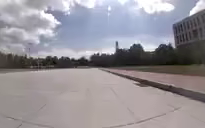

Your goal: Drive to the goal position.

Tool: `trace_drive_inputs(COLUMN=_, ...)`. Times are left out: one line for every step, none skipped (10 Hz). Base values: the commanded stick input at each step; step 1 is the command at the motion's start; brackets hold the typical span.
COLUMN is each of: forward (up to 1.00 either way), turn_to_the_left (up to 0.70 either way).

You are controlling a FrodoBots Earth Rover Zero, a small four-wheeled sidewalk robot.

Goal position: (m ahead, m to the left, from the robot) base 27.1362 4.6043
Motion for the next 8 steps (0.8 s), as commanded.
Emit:
trace_drive_inputs(forward=0.70, turn_to_the_left=0.00)
trace_drive_inputs(forward=0.70, turn_to_the_left=0.00)
trace_drive_inputs(forward=0.70, turn_to_the_left=0.00)
trace_drive_inputs(forward=0.70, turn_to_the_left=0.00)
trace_drive_inputs(forward=0.70, turn_to_the_left=0.00)
trace_drive_inputs(forward=0.70, turn_to_the_left=0.00)
trace_drive_inputs(forward=0.70, turn_to_the_left=0.00)
trace_drive_inputs(forward=0.70, turn_to_the_left=0.11)
